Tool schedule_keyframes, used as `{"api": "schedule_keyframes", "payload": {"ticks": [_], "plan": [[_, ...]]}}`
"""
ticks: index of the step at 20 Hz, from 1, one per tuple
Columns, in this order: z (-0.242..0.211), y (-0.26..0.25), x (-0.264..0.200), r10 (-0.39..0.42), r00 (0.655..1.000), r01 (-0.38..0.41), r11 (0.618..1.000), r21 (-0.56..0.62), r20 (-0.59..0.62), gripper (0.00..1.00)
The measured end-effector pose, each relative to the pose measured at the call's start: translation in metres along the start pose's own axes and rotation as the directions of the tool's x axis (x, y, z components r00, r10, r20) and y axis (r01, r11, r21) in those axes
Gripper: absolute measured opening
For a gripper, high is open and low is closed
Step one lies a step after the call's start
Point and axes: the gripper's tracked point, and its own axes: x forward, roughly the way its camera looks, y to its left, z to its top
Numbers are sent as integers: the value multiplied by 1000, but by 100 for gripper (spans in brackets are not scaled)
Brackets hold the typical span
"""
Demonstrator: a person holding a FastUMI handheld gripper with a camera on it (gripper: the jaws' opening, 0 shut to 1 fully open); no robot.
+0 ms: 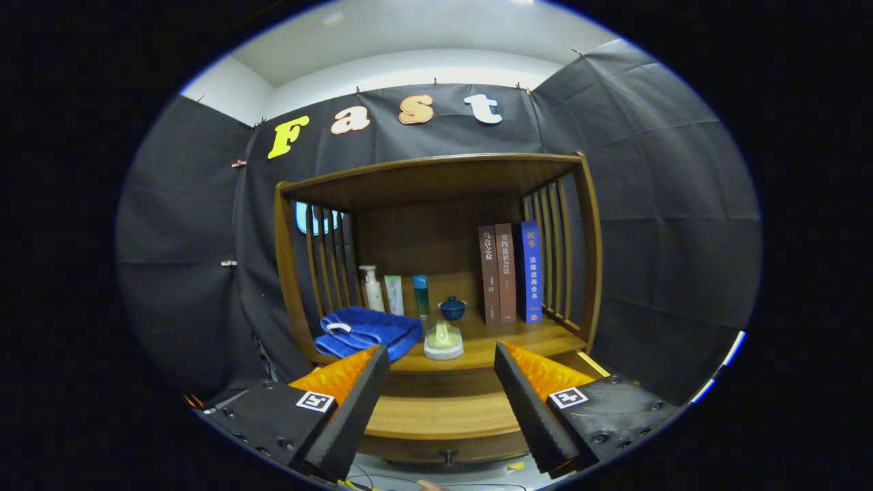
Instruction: Pull open the drawer, take out the items inside it, and place them on the countertop above the cabinet.
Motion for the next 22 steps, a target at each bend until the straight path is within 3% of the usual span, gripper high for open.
{"api": "schedule_keyframes", "payload": {"ticks": [4, 8, 12, 17, 22], "plan": [[-62, 4, -25, 10, 999, -10, 1000, 12, -39, 98], [-126, -3, -18, 20, 990, -8, 996, 84, -140, 99], [-166, -11, -5, -5, 986, 18, 997, 78, -169, 99], [-204, -9, 13, 6, 969, 11, 997, 70, -245, 99], [-213, -8, 20, 4, 965, 20, 996, 86, -261, 98]]}}
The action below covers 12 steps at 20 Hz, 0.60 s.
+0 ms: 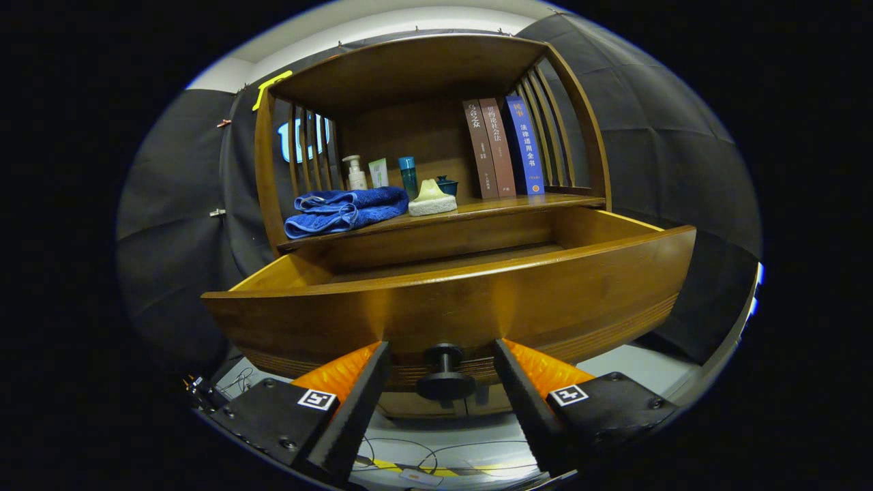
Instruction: Pull open the drawer, take out the items inside it, and place them on the countertop above the cabinet.
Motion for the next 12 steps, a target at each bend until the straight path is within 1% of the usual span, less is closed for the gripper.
{"api": "schedule_keyframes", "payload": {"ticks": [3, 6, 9, 10, 12], "plan": [[1, 0, 0, 0, 1000, 0, 1000, 4, 7, 97], [6, 0, 10, 1, 1000, -1, 1000, 8, 2, 97], [19, 0, 32, -2, 1000, 1, 1000, 11, 27, 97], [17, 0, 39, -3, 1000, 2, 1000, 13, 9, 97], [24, 0, 59, -4, 1000, 3, 1000, 14, 18, 98]]}}
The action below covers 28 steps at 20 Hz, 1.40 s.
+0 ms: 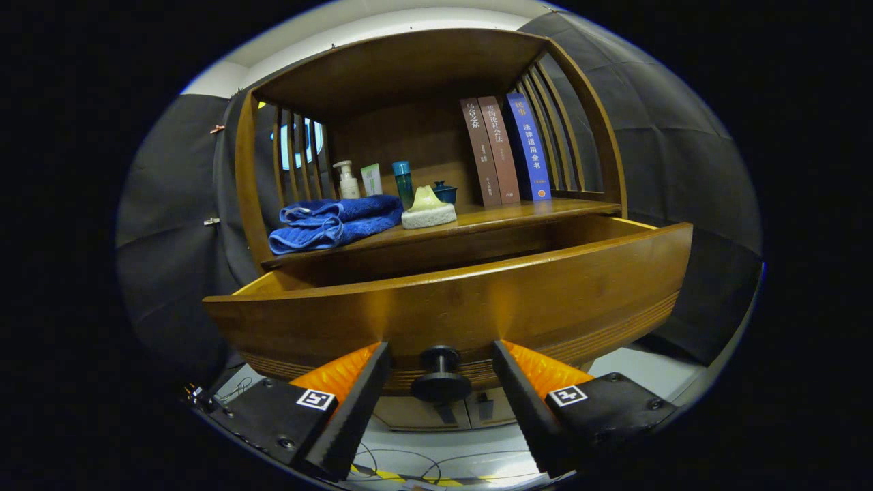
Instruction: Pull open the drawer, take out the items inside it, and place them on the countertop above the cabinet.
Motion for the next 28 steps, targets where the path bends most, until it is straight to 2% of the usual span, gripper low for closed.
{"api": "schedule_keyframes", "payload": {"ticks": [6, 11, 28], "plan": [[12, 0, 56, -5, 1000, 5, 1000, -8, 14, 98], [17, 2, 83, -8, 1000, 8, 1000, -7, 15, 99], [11, -4, 95, -24, 1000, 24, 1000, -8, -8, 98]]}}
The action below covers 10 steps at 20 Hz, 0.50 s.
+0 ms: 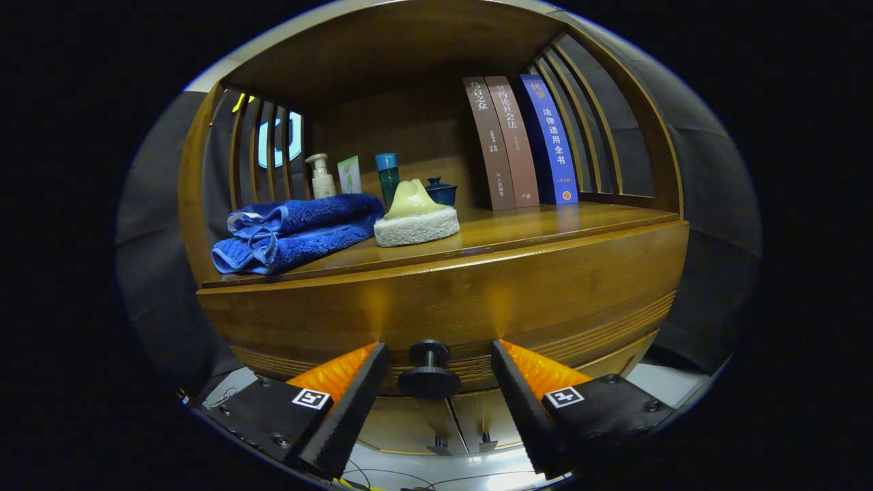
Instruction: Pull open the drawer, take out the items inside it, and place them on the countertop above the cabinet.
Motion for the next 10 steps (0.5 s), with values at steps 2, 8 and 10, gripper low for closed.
{"api": "schedule_keyframes", "payload": {"ticks": [2, 8, 10], "plan": [[-8, 1, -1, 10, 999, -10, 1000, 8, -34, 99], [11, 4, -29, 19, 1000, -19, 999, -27, -1, 97], [33, 7, -44, 31, 999, -30, 999, -26, 27, 97]]}}
